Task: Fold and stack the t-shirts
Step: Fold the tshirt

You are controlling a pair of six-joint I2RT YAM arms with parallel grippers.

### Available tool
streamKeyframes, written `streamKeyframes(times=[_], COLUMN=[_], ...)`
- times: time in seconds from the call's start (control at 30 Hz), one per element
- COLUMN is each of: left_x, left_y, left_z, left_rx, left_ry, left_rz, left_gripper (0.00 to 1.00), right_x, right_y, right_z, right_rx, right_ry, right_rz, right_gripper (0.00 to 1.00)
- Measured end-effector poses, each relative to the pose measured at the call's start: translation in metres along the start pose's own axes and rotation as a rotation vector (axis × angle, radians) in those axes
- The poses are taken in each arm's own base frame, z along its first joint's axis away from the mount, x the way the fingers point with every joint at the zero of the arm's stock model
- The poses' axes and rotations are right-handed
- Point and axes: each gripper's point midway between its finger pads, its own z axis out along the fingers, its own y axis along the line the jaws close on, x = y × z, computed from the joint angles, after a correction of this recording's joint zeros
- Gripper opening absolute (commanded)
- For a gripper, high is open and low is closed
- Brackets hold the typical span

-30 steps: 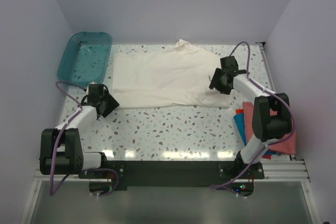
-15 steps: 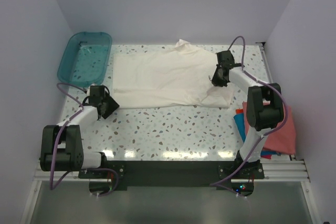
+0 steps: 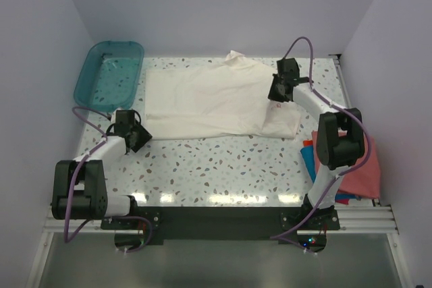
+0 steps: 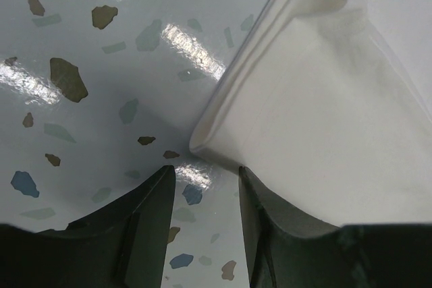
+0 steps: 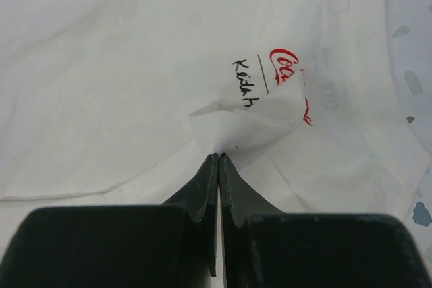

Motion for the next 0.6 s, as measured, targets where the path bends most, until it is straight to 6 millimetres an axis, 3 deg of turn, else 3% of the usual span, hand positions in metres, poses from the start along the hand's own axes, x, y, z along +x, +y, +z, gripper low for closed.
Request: streamKeyframes(times=[0.23, 0.33, 0.43, 0.6], left_x=[0.0, 0.0, 0.0, 0.0], left_y=[0.0, 0.0, 0.0, -0.001], left_z=[0.0, 0.0, 0.0, 0.0], left_rx=[-0.001, -0.001, 0.0, 0.003], left_ry=[0.0, 0.0, 0.0, 0.001], left_rz=[0.0, 0.0, 0.0, 0.0], left_gripper=[0.47, 0.47, 0.48, 0.5], right_x=[-0.005, -0.011, -0.016, -0.007], right_y=[0.052, 0.073, 0.082, 0.074], right_z=[-0.014, -0.021, -0.019, -0.002], right_rx=[-0.069, -0.092, -0.102, -0.07], right_ry=[-0.068, -0.102, -0.115, -0.073], right_rz=[-0.183, -0.244, -0.276, -0.292], right_gripper=[0.0, 0.06, 0.24, 0.56])
